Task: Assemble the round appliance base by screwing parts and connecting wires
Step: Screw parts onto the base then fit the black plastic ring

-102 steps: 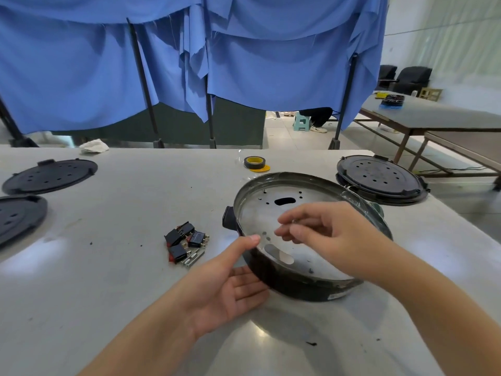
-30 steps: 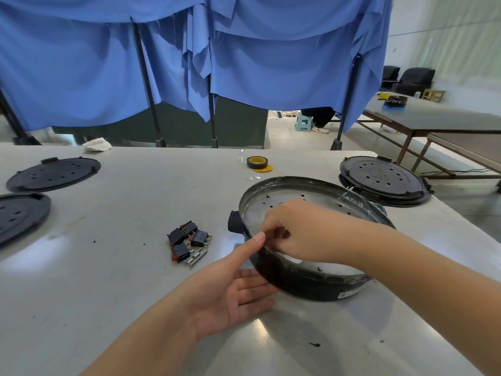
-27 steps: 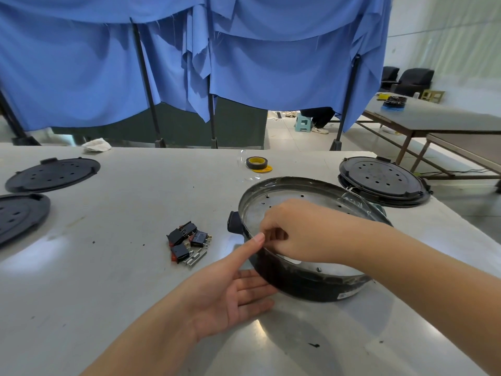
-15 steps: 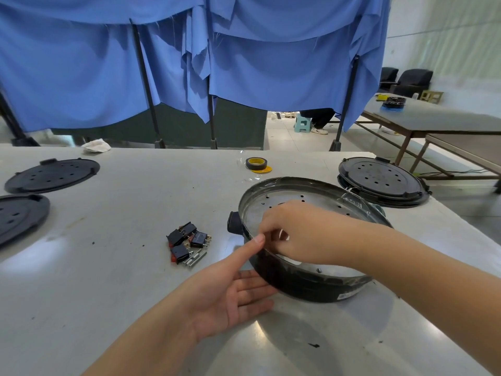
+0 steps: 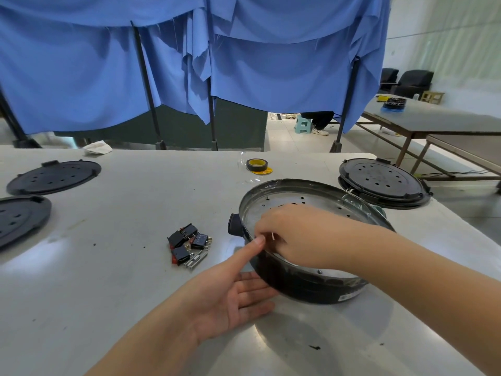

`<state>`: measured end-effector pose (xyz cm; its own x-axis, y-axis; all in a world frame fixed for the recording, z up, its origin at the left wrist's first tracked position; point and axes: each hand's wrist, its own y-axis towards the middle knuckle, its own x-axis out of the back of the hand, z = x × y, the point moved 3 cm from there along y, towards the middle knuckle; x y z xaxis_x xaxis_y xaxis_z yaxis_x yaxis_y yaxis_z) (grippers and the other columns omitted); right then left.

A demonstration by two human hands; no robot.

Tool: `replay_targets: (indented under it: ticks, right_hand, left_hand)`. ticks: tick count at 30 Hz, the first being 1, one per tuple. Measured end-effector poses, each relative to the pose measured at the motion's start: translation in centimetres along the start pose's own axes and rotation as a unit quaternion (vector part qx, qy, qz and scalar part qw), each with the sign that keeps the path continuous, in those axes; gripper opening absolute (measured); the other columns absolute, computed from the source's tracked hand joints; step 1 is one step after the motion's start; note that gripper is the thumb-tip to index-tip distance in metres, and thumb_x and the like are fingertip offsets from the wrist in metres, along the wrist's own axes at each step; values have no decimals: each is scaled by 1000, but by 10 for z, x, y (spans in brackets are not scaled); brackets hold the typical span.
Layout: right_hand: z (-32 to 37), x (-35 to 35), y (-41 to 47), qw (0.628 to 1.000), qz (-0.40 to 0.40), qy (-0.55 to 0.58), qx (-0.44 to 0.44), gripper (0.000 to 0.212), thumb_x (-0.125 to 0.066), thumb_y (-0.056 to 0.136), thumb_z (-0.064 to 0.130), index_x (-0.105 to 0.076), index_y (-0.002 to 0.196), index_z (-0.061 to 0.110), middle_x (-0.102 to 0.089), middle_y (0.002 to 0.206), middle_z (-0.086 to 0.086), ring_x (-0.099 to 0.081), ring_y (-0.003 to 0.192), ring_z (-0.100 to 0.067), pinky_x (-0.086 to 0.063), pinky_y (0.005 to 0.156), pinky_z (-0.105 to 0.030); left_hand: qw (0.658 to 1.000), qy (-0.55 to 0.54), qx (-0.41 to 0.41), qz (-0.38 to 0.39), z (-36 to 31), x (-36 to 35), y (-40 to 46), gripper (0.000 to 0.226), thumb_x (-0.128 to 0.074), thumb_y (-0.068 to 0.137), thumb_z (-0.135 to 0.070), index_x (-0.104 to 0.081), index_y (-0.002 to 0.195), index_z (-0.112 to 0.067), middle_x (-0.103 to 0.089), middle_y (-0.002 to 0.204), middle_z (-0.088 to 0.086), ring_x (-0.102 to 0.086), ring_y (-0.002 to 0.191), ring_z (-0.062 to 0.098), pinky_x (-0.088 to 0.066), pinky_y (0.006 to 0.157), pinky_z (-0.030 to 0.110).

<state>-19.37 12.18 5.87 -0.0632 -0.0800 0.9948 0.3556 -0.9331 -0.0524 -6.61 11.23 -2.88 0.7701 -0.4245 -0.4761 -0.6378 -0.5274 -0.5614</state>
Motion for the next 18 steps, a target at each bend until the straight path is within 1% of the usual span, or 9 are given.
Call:
replay_targets:
  ticks: [3, 6, 8, 10, 11, 14, 18]
  right_hand:
    - [-1, -4, 1, 1000, 24, -1, -14, 11, -44, 95, 13, -48, 88, 21, -57, 96, 0, -56, 89, -21, -47, 77, -34]
    - [-4, -5, 0, 999, 25, 16, -17, 9, -45, 96, 20, -46, 88, 22, -51, 92, 3, -52, 90, -20, -46, 79, -36]
    - [-6, -4, -1, 999, 20, 38, -14, 8, -47, 95, 22, -47, 87, 24, -48, 88, 6, -51, 88, -18, -45, 78, -33]
    - [-6, -3, -2, 997, 13, 72, -9, 9, -51, 92, 18, -50, 87, 26, -50, 87, 9, -51, 85, -14, -43, 74, -28]
    - [-6, -2, -3, 997, 8, 81, -6, 9, -52, 90, 15, -52, 88, 24, -51, 87, 9, -51, 84, -14, -43, 72, -27]
    - [-6, -2, -2, 997, -1, 73, -6, 8, -51, 89, 12, -55, 87, 19, -53, 85, 6, -51, 82, -16, -44, 71, -29]
    - [-6, -5, 2, 999, -7, 38, -13, 7, -50, 92, 18, -54, 87, 19, -53, 85, 6, -51, 83, -17, -42, 71, -30]
  left_hand:
    - [1000, -1, 2, -7, 0, 0, 1, 83, -82, 56, -51, -60, 115, 2, -72, 108, 17, -71, 99, 25, -59, 83, 36]
    - [1000, -3, 2, -11, 0, 1, 1, 84, -83, 54, -51, -60, 115, 2, -72, 108, 17, -71, 98, 25, -60, 79, 36]
    - [1000, -3, 2, -8, 0, 1, 1, 84, -84, 54, -51, -60, 116, 2, -72, 108, 17, -71, 98, 25, -60, 77, 35]
    - [1000, 1, 2, -6, 0, 1, 1, 84, -84, 54, -51, -60, 116, 1, -72, 108, 17, -71, 98, 25, -60, 77, 35]
    - [1000, 2, 1, -6, 0, 1, 1, 84, -84, 54, -51, -60, 115, 1, -72, 108, 17, -71, 98, 25, -60, 76, 35]
    - [1000, 2, 2, -6, 0, 0, 1, 83, -83, 54, -51, -60, 115, 1, -72, 107, 17, -71, 98, 24, -60, 74, 34]
    - [1000, 5, 1, -7, 0, 0, 0, 84, -82, 54, -52, -61, 115, 1, -72, 108, 16, -71, 99, 24, -60, 77, 34]
